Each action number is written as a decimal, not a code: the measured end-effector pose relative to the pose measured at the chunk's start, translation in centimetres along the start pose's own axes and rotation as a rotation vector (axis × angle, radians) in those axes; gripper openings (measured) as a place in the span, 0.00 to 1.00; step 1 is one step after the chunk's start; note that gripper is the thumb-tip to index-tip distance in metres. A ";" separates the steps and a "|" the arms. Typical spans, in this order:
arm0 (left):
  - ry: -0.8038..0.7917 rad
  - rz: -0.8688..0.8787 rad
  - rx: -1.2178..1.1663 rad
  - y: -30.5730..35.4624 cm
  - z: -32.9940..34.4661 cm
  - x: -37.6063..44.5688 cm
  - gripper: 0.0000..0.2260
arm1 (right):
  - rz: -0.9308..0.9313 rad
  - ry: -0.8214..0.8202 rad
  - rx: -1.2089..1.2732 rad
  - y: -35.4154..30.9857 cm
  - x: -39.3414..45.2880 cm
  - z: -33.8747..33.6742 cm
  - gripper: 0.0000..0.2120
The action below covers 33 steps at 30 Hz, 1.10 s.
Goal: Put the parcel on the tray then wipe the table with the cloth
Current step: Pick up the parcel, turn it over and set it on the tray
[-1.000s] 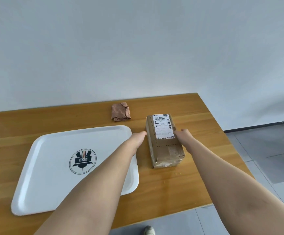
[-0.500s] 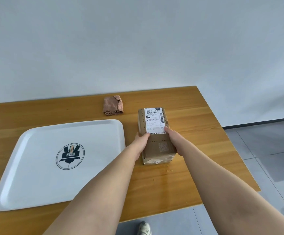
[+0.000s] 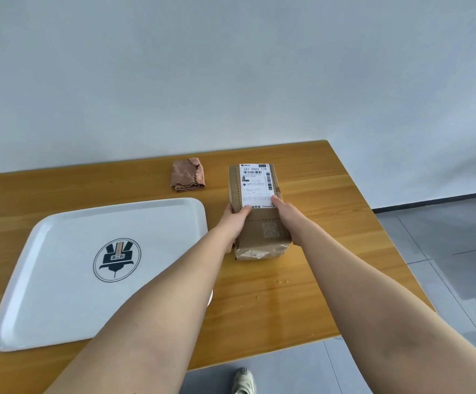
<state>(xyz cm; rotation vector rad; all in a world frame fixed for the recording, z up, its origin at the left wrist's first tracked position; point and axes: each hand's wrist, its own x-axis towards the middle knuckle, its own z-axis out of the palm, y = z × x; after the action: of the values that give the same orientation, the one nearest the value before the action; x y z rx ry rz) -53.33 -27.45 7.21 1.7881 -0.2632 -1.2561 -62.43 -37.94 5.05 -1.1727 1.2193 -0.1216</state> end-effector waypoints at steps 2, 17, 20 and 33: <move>0.008 0.013 0.010 0.9 -0.4 0.0 0.24 | -0.015 -0.002 -0.003 -1.0 -0.1 -0.1 0.28; 0.041 0.163 0.132 5.8 -2.4 -1.8 0.29 | -0.043 0.018 0.056 -5.4 -3.4 -0.4 0.22; 0.023 0.193 0.150 6.4 -2.3 -2.6 0.35 | -0.010 0.017 0.104 -5.6 -3.9 -0.9 0.21; -0.057 0.295 0.315 9.4 -2.2 -5.4 0.28 | -0.006 0.129 0.121 -6.0 -4.9 -3.1 0.19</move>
<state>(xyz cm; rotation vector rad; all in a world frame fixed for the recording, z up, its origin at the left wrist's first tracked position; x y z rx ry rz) -51.09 -28.21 18.03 1.8918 -0.7649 -1.0981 -63.94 -39.51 13.10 -1.0759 1.3035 -0.2758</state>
